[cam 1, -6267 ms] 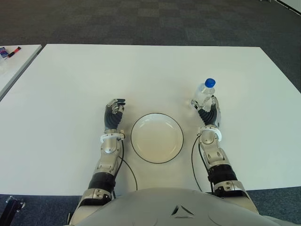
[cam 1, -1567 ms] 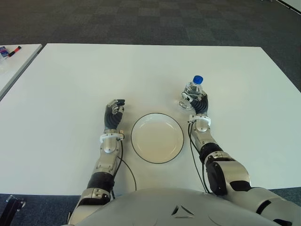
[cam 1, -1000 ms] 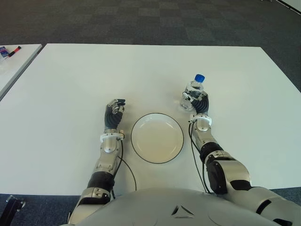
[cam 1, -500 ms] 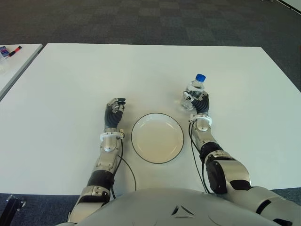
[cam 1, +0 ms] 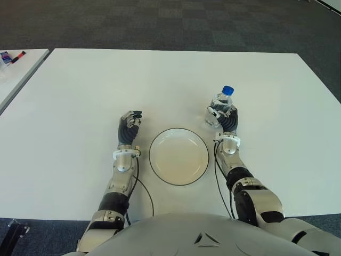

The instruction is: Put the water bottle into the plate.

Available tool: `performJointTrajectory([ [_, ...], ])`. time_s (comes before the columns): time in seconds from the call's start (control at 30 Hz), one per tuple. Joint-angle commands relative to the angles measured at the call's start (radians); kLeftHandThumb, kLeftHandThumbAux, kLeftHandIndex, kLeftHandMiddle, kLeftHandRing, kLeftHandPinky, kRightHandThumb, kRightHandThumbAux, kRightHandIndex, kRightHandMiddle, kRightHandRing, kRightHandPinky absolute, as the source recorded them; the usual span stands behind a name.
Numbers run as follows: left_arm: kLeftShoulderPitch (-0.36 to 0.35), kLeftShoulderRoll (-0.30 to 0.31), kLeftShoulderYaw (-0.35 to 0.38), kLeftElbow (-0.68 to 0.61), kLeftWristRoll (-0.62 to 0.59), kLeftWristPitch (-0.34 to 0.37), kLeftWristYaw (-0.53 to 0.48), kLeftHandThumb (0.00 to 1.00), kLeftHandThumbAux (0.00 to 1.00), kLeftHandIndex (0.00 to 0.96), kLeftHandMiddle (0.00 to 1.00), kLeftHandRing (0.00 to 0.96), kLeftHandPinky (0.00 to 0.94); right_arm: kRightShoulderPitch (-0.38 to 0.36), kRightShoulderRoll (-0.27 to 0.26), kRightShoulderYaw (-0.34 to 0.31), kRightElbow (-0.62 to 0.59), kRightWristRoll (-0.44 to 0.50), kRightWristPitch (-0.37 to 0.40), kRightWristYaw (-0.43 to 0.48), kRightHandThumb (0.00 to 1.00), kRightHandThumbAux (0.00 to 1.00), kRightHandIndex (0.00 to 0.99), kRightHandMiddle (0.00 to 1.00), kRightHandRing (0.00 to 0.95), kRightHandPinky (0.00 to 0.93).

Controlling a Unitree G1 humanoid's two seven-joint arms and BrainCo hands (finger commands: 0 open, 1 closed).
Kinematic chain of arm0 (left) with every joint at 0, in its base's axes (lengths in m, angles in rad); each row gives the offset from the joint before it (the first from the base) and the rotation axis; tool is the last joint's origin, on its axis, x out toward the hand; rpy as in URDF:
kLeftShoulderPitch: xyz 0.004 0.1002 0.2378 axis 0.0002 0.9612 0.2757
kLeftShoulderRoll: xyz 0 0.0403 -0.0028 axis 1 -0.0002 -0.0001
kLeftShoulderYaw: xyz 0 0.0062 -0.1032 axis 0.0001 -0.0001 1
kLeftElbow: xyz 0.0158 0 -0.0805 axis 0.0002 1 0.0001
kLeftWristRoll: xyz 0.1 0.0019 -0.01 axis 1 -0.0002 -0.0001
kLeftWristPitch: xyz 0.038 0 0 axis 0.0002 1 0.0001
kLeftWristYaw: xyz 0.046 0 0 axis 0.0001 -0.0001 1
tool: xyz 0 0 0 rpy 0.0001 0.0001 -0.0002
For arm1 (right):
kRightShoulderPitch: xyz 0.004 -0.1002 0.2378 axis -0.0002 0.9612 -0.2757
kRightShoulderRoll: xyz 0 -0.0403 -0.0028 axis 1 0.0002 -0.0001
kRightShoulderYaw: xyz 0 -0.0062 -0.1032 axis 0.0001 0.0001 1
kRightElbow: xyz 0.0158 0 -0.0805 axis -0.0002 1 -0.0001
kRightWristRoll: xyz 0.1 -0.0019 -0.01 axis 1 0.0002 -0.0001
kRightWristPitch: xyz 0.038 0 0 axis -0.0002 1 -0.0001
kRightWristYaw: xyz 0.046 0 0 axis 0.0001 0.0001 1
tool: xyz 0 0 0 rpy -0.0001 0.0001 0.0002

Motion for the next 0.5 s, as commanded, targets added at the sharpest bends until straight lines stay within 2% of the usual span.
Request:
performJointTrajectory([
  [0.03,-0.003,0.0,-0.002,0.014,0.001,0.006,-0.008,0.715,0.708,0.414,0.341,0.358,0.396,0.054,0.012,0.02,-0.142,-0.031,-0.017,-0.015,0.843,0.678,0.418,0.484,0.536,0.504],
  [0.5,-0.003,-0.003,-0.002,0.01,0.003,0.024,-0.003,0.716,0.708,0.414,0.342,0.353,0.381,0.163,0.026,0.036,-0.361,-0.022,0.037,0.05,0.842,0.678,0.412,0.495,0.555,0.528],
])
